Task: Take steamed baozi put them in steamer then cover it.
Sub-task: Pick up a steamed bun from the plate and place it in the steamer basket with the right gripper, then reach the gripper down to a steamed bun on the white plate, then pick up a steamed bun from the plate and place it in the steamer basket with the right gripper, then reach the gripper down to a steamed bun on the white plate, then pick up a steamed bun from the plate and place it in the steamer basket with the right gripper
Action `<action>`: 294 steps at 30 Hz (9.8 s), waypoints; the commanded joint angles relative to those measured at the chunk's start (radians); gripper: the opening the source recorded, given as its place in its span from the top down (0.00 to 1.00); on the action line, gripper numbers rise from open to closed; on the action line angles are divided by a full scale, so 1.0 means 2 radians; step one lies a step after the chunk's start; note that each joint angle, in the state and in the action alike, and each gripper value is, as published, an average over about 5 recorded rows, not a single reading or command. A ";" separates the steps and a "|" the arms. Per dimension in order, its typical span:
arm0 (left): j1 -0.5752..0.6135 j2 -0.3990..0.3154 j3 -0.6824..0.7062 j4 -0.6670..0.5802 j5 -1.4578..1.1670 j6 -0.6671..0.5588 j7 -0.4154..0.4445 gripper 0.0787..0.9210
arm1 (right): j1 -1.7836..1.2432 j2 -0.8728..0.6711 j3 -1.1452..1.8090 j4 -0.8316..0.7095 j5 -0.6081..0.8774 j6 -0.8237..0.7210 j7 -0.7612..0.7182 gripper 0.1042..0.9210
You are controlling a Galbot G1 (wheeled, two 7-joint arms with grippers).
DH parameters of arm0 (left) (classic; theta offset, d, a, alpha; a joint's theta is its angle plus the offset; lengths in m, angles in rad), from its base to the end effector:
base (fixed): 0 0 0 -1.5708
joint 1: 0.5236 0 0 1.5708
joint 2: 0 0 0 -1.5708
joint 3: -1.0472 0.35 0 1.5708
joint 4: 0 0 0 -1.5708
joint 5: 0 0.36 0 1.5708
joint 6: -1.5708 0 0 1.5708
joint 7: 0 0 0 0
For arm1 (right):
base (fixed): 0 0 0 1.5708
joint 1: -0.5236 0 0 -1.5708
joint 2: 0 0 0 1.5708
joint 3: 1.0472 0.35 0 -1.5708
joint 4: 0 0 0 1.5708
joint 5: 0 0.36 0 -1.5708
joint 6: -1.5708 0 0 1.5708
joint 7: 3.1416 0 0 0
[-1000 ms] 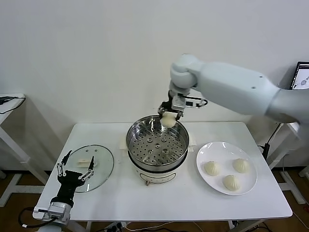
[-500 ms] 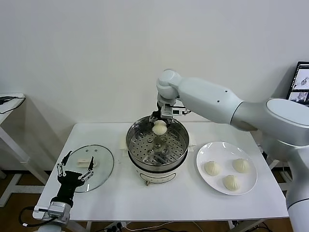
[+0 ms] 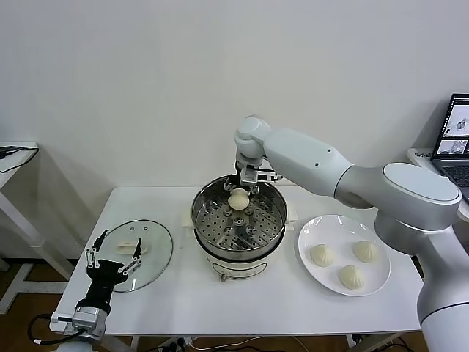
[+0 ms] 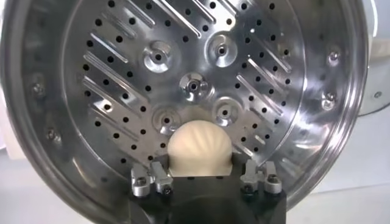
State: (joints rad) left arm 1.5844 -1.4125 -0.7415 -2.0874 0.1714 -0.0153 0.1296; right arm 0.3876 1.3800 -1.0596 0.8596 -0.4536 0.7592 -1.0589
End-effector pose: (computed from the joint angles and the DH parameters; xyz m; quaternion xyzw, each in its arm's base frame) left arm 0.1810 0.0940 -0.2933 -0.0111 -0.9782 -0.2069 0.0122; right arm 0.6198 0.1568 -0.0882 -0.6333 0.0782 -0.7693 0.0312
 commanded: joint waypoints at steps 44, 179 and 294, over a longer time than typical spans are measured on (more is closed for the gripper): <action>0.008 0.000 0.011 -0.013 0.008 0.000 -0.001 0.12 | -0.124 -0.419 0.049 0.254 0.271 -0.483 -0.065 0.12; 0.010 0.007 0.009 -0.009 0.014 -0.008 0.003 0.12 | 0.034 0.053 -0.109 0.059 0.435 -0.660 -0.003 0.31; 0.012 -0.008 0.028 0.004 0.034 -0.007 -0.002 0.12 | -0.137 -0.439 0.158 0.268 0.217 -0.507 -0.107 0.34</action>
State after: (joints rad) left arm 1.6079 -1.4276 -0.6850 -2.0781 0.2394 -0.0296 0.1249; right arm -0.0735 0.5163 -0.6750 1.3933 -0.0892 -0.2593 -1.2670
